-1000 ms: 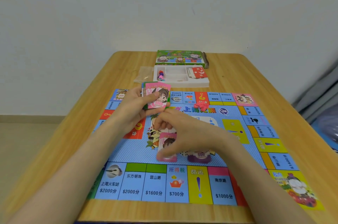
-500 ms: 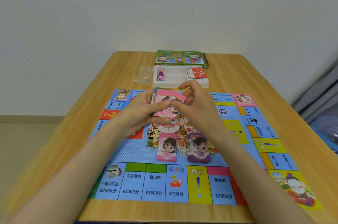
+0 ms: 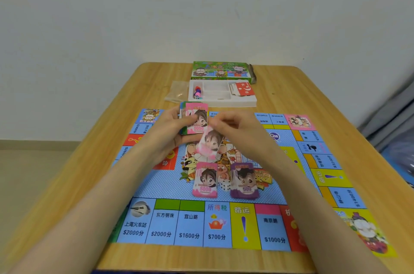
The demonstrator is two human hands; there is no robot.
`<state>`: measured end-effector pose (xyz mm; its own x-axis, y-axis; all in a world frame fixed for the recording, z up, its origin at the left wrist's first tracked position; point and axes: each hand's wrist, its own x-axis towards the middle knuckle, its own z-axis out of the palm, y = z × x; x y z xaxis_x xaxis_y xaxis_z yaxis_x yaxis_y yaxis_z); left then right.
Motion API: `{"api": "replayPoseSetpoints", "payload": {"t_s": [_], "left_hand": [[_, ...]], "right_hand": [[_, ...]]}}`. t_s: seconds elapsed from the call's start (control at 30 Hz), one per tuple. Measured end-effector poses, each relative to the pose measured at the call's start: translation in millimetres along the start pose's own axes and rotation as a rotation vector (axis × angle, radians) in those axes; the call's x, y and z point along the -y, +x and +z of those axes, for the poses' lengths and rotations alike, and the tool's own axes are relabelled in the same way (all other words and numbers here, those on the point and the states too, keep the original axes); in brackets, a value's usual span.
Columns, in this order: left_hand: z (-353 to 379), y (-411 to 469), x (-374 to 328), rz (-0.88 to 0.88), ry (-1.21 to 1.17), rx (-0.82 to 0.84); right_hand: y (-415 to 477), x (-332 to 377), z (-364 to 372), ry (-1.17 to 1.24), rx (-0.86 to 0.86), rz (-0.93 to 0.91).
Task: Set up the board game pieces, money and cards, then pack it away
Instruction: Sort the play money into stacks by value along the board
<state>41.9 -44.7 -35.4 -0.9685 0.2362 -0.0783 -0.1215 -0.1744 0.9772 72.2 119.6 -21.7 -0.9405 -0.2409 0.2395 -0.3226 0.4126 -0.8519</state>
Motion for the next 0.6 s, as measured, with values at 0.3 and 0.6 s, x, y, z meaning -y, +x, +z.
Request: {"api": "replayPoseSetpoints", "payload": {"t_s": [0.3,0.6], "left_hand": [[1.3,-2.7,-1.9,0.016,0.011,0.041],[2.5,-4.2,-2.9,-0.002,-0.009,0.049]], "right_hand": [[-5.2,-3.1,13.7,-0.232,0.37,-0.02],[-6.0,-7.1,16.7,-0.335,0.368,-0.024]]}}
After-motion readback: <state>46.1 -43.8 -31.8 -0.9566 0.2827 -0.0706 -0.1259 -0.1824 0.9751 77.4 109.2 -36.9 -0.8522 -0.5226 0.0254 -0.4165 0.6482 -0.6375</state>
